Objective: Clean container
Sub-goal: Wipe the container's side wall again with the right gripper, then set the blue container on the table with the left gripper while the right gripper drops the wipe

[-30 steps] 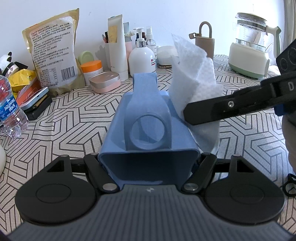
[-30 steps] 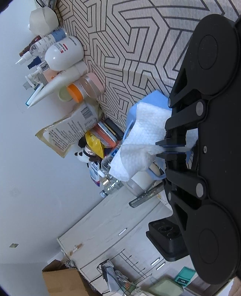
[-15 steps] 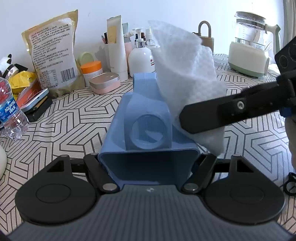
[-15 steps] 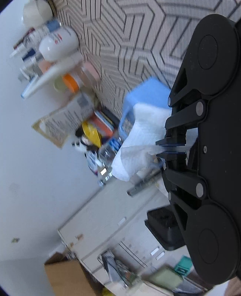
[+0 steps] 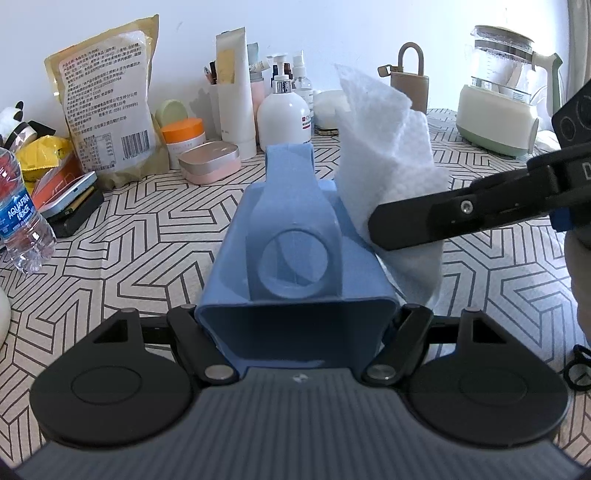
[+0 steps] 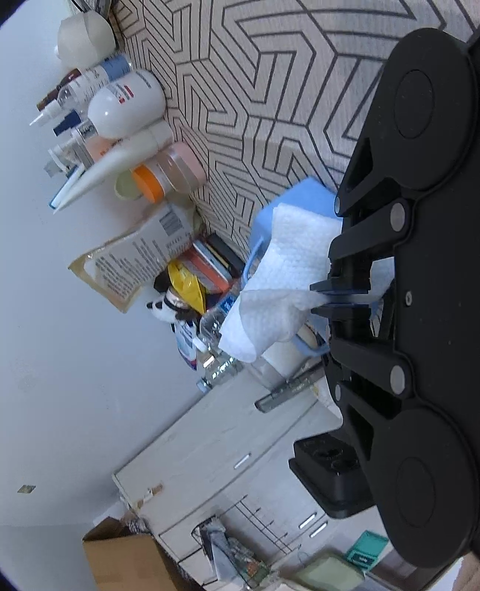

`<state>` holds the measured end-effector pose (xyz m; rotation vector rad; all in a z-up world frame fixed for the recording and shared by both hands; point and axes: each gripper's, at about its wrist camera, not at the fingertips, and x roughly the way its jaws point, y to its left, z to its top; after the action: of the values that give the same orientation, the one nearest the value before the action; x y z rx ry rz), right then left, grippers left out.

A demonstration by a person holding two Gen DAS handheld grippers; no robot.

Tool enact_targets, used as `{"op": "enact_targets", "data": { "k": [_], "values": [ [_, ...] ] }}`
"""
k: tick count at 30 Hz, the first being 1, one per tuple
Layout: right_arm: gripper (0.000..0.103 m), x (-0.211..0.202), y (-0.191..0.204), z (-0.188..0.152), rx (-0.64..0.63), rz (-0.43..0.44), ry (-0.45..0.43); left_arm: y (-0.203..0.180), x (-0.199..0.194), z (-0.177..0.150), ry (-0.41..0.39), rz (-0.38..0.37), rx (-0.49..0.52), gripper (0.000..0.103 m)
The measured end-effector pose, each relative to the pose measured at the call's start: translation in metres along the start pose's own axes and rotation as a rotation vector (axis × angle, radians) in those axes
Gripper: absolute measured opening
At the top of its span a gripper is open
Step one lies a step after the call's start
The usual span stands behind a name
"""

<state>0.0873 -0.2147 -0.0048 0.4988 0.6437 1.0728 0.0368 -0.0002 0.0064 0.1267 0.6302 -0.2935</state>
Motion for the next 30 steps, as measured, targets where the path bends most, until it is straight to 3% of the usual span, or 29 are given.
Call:
{"op": "enact_targets", "data": {
  "k": [8, 14, 19, 22, 27, 30],
  "values": [
    [0.007, -0.001, -0.008, 0.0, 0.011, -0.068, 0.006, 0.001, 0.003, 0.002, 0.001, 0.009, -0.002, 0.074],
    [0.007, -0.009, -0.004, 0.002, -0.04, -0.146, -0.036, 0.004, 0.006, 0.004, -0.001, 0.072, -0.039, 0.075],
    [0.007, -0.008, 0.014, 0.001, -0.23, -0.41, -0.052, 0.008, 0.008, 0.005, 0.002, 0.121, -0.082, 0.075],
    [0.007, 0.01, 0.022, -0.006, -0.383, -0.598, 0.001, 0.01, 0.009, 0.006, 0.003, 0.136, -0.096, 0.075],
    [0.007, 0.025, 0.021, -0.012, -0.412, -0.581, 0.089, 0.004, 0.008, 0.006, 0.005, 0.144, -0.074, 0.077],
    [0.023, 0.023, 0.019, -0.01, -0.394, -0.57, 0.086, 0.003, 0.005, 0.005, -0.002, 0.146, -0.08, 0.088]
  ]
}}
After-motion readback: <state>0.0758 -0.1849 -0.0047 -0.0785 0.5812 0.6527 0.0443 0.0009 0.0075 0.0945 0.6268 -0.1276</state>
